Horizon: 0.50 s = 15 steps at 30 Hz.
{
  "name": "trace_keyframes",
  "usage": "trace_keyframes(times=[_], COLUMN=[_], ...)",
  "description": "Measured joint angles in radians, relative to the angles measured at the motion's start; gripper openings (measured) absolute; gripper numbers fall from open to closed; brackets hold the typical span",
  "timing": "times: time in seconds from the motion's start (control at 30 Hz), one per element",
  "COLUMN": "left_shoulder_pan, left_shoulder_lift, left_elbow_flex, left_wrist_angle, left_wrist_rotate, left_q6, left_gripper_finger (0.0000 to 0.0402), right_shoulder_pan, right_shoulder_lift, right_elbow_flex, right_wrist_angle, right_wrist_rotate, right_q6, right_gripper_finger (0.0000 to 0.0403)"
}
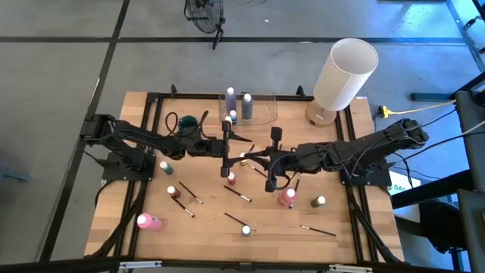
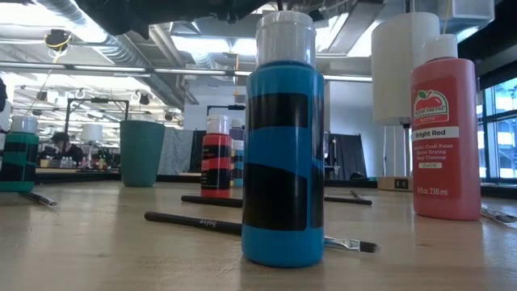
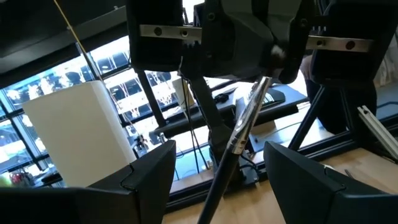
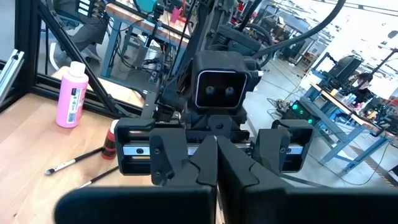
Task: Pick & Place Paint Supplies
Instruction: Put the silver paint brush into the green cup
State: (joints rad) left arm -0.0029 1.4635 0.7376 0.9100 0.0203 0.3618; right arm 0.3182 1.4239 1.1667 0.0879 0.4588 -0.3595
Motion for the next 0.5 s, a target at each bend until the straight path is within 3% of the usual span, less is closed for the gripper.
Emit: trace_keyframes(times=[0.5], left_shoulder_pan=[0.001], left_shoulder_lift=[0.000], left_elbow_flex=[0.000], left_wrist_angle=[-0.001], left_wrist_rotate=[0.024], left_q6=[-0.024], left_gripper_finger=[0.0239], right_shoulder_pan=[-0.003], right_shoulder_lift=[0.000], right_elbow_flex=[0.000], right_wrist_angle=[0.011], right_wrist_rotate=[-0.001], right_q6=[0.001], right_gripper_finger=[0.0000])
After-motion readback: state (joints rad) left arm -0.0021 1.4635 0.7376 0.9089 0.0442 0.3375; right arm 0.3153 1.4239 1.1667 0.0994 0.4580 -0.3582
